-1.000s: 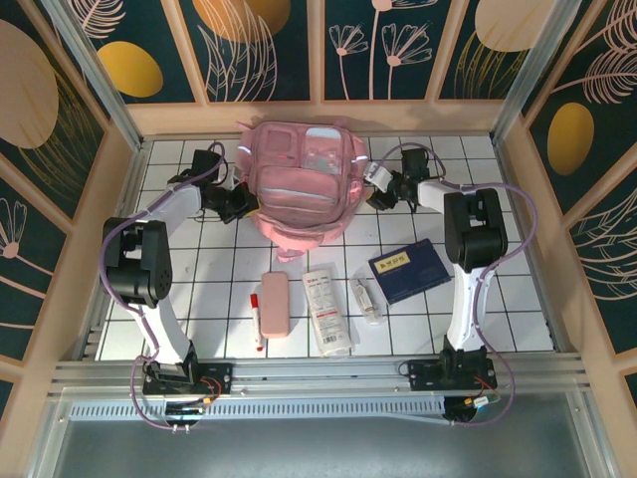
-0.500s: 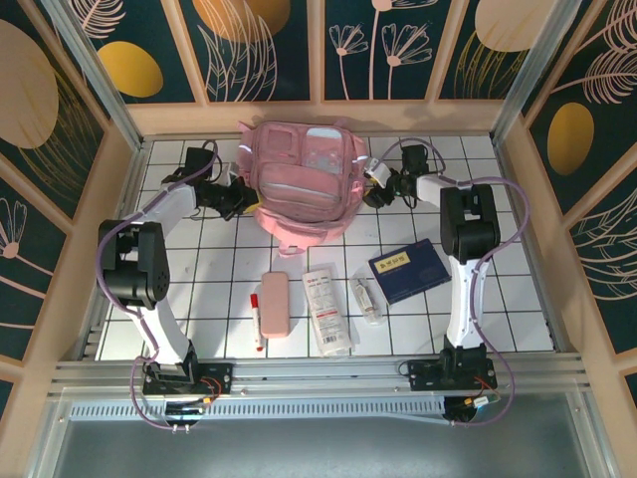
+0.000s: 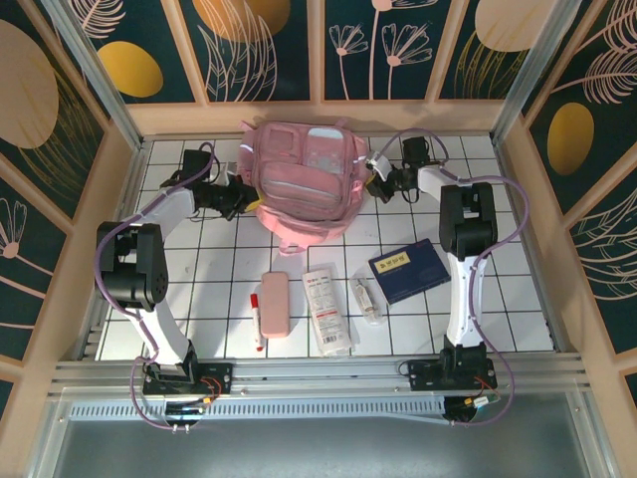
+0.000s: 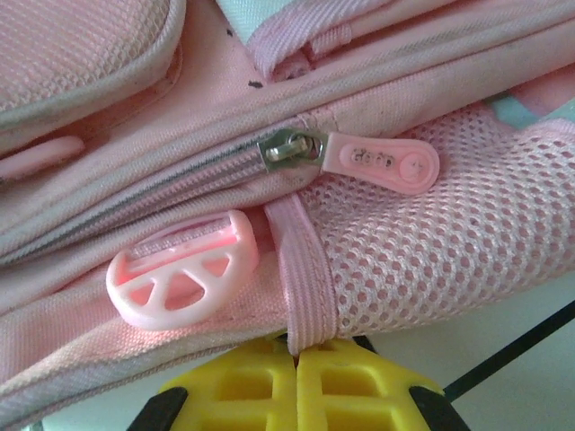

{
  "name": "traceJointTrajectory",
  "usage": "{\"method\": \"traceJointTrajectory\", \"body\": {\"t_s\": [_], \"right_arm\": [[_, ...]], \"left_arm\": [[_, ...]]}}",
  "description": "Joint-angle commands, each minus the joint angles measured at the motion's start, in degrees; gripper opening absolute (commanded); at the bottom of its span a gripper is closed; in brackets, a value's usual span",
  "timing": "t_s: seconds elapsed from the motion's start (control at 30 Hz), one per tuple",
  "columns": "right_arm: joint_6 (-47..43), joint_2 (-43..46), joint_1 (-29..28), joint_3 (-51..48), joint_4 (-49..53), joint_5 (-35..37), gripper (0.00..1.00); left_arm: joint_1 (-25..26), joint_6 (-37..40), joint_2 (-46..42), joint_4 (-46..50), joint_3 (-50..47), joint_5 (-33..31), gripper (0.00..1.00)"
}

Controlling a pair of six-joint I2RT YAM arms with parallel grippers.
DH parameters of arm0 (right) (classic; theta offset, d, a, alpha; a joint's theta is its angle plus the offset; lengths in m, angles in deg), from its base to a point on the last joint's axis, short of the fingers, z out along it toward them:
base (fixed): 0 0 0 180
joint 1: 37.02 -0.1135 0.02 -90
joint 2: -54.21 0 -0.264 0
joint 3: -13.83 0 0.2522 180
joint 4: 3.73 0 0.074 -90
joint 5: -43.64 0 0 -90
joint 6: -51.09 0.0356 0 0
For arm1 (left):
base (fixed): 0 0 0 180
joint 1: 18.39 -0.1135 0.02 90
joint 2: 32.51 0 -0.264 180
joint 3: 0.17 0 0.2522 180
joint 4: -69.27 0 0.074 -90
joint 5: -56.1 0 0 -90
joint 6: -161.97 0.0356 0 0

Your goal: Pack books, pencil case, and school supplies into a backpack

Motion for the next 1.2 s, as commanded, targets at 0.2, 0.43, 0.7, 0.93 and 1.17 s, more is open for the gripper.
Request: {"method": "traceJointTrajectory", "body": {"t_s": [0.2,0.43,0.7,0.93,1.17], "right_arm": [[-7.6,8.9,0.2,-8.0,6.1,3.5,0.0],[-9.6,12.2,-0.9,-12.8,7.3,3.6,0.0],[-7.3,12.3,-3.1,-10.6,5.1,3.4,0.0],[-0.3,11.2,-3.8,-7.4,0.9,10.4,0.0],[-0.6,10.8,-2.6,-9.8,1.7,14.4,0.0]], "left_arm": [[0.0,-7.2,-5.2,-11.2,-5.4,-4.8,0.0],[1.9,-14.0,-8.6,-20.4,-12.7,-9.8,0.0],[8.5,-17.2,-6.3,-25.5,-14.8,-10.3,0.0],[10.7,-20.8,-4.7,-26.6,-17.6,-14.7,0.0],[10.6,-11.7,-3.6,-17.7,-12.2,-17.4,0.5]]}}
